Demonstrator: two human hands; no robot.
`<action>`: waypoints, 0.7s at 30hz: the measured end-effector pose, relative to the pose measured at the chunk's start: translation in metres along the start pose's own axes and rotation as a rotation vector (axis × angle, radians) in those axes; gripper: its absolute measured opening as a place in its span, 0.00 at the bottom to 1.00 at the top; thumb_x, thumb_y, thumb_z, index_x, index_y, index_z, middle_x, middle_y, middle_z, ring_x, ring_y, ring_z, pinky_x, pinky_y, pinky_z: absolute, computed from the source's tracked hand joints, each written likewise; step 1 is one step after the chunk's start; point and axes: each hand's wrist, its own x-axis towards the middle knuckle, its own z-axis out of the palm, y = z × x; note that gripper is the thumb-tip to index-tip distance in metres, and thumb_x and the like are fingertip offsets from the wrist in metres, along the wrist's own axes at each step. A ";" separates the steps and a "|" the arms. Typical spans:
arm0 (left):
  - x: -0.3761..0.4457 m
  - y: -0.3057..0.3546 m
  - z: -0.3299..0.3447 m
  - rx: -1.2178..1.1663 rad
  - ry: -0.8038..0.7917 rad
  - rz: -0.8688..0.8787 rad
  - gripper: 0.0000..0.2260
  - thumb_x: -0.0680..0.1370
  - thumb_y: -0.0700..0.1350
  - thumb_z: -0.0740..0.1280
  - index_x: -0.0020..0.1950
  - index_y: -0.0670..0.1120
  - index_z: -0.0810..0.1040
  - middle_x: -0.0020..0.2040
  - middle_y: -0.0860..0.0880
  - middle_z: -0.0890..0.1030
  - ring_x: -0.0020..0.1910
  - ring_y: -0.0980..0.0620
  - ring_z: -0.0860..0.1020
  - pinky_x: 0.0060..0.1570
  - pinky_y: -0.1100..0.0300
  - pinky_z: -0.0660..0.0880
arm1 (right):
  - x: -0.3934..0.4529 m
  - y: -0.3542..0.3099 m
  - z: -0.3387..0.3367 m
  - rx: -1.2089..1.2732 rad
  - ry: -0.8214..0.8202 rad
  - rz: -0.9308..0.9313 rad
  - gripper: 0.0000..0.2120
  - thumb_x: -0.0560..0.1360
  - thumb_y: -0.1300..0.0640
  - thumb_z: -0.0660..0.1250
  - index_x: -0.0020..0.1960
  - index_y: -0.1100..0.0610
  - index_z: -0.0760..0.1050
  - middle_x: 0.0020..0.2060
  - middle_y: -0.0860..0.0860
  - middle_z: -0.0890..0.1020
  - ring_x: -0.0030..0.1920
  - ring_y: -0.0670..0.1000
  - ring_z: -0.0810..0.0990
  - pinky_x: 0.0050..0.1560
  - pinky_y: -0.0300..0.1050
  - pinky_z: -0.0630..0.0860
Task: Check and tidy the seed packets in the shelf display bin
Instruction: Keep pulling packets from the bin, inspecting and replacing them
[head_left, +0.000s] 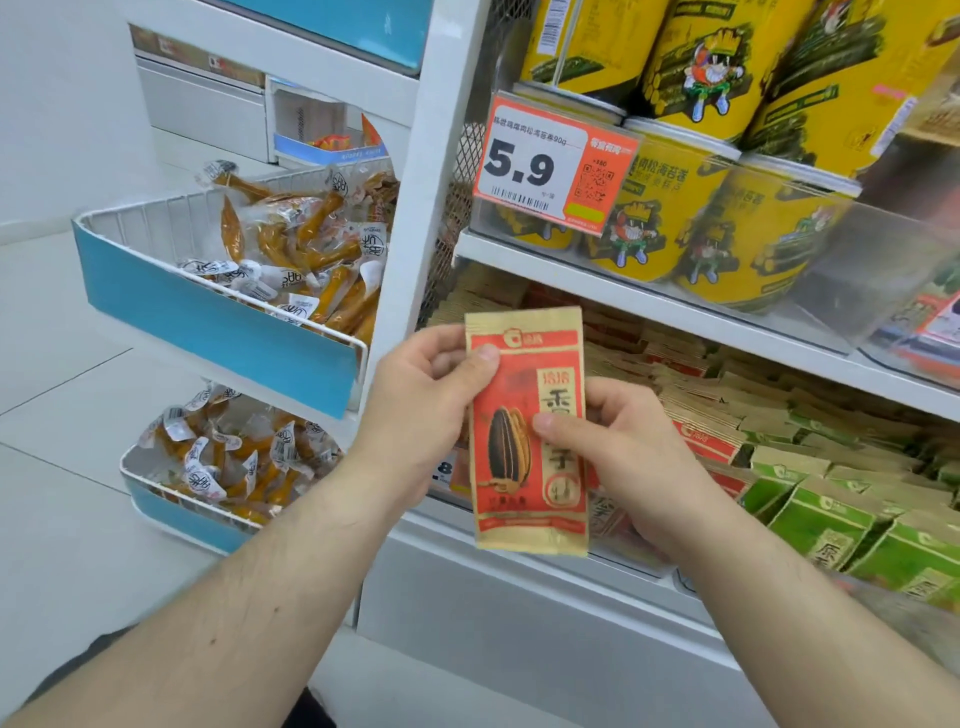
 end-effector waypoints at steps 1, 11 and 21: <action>-0.001 -0.003 0.001 0.044 -0.035 -0.039 0.05 0.78 0.40 0.67 0.52 0.47 0.79 0.40 0.48 0.85 0.37 0.51 0.84 0.29 0.60 0.78 | 0.001 0.003 -0.003 0.004 0.050 -0.008 0.06 0.76 0.60 0.69 0.52 0.59 0.81 0.42 0.54 0.87 0.42 0.54 0.86 0.40 0.47 0.80; -0.006 -0.018 0.013 0.153 -0.203 -0.222 0.06 0.75 0.40 0.70 0.52 0.44 0.80 0.39 0.45 0.86 0.37 0.48 0.85 0.29 0.63 0.76 | -0.010 0.033 -0.017 0.190 0.225 0.025 0.14 0.80 0.52 0.62 0.38 0.55 0.77 0.32 0.57 0.83 0.33 0.55 0.83 0.31 0.44 0.78; -0.005 -0.025 0.021 0.171 -0.194 -0.249 0.04 0.76 0.39 0.69 0.50 0.43 0.81 0.37 0.44 0.85 0.35 0.49 0.84 0.27 0.62 0.76 | -0.008 0.045 -0.022 0.257 0.243 0.023 0.19 0.80 0.51 0.59 0.35 0.53 0.82 0.34 0.57 0.84 0.36 0.56 0.83 0.38 0.46 0.77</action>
